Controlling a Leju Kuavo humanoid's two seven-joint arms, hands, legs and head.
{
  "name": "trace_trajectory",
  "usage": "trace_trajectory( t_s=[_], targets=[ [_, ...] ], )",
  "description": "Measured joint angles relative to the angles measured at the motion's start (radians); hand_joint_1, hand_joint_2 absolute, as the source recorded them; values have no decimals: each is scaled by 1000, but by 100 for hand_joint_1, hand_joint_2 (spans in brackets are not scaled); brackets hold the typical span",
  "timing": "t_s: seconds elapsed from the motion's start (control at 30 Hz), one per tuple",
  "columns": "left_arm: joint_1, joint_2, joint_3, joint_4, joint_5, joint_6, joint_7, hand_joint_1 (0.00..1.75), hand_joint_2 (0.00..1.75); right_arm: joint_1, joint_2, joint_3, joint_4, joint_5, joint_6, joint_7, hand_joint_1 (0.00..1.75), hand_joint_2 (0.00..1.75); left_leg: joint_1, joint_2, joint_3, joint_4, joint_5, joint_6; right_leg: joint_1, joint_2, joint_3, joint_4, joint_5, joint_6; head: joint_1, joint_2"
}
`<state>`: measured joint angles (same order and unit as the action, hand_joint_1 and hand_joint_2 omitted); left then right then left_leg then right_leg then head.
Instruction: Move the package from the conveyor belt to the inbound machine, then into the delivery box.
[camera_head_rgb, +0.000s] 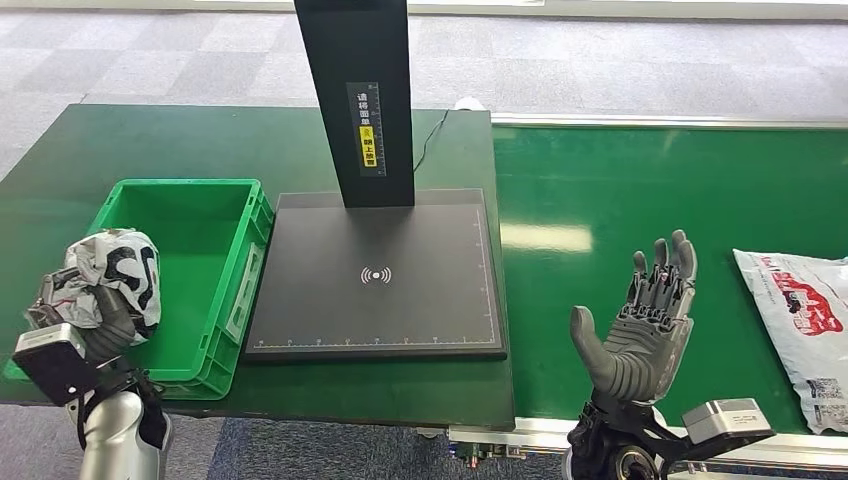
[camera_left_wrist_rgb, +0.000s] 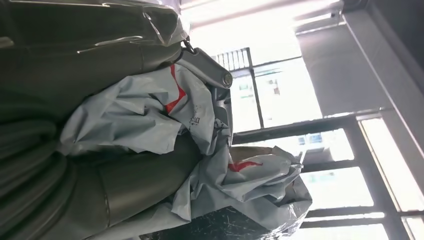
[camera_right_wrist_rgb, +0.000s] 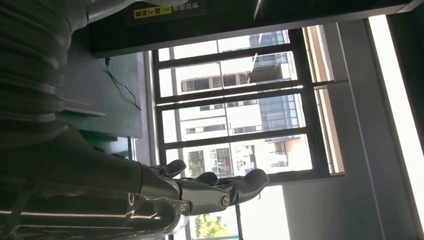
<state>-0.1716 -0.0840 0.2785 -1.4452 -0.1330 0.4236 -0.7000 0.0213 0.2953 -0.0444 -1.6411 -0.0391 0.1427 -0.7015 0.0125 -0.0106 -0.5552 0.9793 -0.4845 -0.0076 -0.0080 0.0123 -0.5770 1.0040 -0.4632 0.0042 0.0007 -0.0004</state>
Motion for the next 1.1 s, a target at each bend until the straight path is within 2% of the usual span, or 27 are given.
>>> trace_trajectory(
  t_s=[0.03,0.23,0.33,0.5,0.7,0.87,1.1],
  targets=[
    [1,-2,-7,2,-1,-2,0,10,175,0,0,0,0,0,1,0,0,175,0,0,0,0,0,0,0,0,0,0,0,0,0,0],
    [2,-4,-16,5,-1,-8,0,8,175,0,0,-1,0,1,3,0,0,175,0,0,0,0,0,0,0,0,0,0,0,0,0,0],
    [11,-12,-36,10,12,-43,0,0,175,-1,0,-4,2,3,4,0,0,175,0,0,0,0,0,0,0,0,0,0,0,0,0,0],
    [21,-20,-43,9,25,-74,0,0,175,-3,0,-5,8,4,4,0,0,175,0,0,0,0,0,0,0,0,0,0,0,0,0,0],
    [73,-44,-81,-82,52,-151,0,0,175,-4,0,-10,12,7,4,0,0,175,0,0,0,0,0,0,0,0,0,0,0,0,0,0],
    [132,-63,-169,-219,41,-153,-1,0,175,-4,0,-17,15,13,-2,0,0,175,0,0,0,0,0,0,0,0,0,0,0,0,0,0],
    [190,-60,-389,-409,5,-82,-1,0,175,-1,0,-28,15,19,-11,0,0,175,0,0,0,0,0,0,0,0,0,0,0,0,0,0]
  ],
)
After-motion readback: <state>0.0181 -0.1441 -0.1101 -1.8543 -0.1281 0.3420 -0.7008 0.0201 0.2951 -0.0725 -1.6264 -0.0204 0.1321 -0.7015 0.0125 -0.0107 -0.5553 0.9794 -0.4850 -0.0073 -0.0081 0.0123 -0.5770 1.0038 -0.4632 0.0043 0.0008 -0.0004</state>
